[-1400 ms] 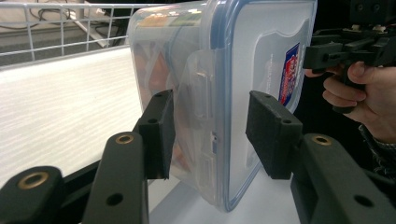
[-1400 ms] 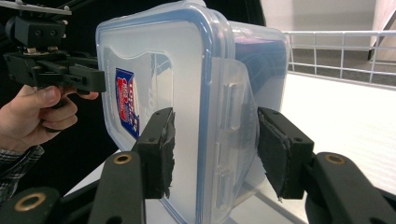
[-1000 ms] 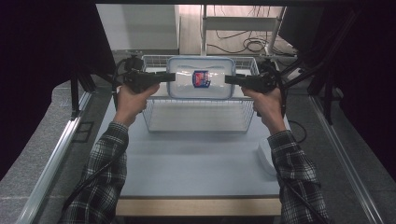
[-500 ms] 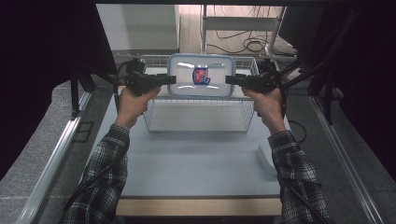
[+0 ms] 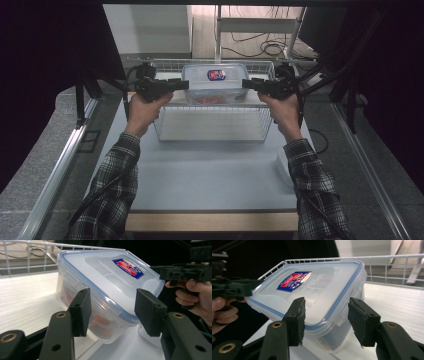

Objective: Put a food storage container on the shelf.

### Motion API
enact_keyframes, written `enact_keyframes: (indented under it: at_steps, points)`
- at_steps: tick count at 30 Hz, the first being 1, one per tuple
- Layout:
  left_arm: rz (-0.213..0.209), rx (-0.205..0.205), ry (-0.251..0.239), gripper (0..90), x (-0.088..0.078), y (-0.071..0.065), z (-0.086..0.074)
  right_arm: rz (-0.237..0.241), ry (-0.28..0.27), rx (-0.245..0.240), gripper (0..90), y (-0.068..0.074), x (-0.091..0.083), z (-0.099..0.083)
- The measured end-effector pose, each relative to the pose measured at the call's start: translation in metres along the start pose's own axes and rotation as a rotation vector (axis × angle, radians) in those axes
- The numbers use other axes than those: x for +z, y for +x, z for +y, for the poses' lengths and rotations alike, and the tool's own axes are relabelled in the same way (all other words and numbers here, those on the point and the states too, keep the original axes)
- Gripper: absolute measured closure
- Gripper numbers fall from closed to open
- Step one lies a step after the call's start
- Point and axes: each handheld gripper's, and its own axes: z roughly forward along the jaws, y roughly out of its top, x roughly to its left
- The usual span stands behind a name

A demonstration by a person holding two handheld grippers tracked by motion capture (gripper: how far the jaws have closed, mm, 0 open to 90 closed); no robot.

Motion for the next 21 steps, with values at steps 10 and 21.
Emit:
enact_keyframes:
  at_steps: [10,21]
  points:
    - [0.024,0.087,0.013,79.9,-0.019,-0.028,-0.027,-0.016,-0.034,-0.123,83.3,0.012,-0.026,-0.019]
    - [0.065,0.115,0.062,85.7,0.011,-0.024,-0.031,-0.045,0.051,-0.24,89.2,0.024,0.004,-0.036]
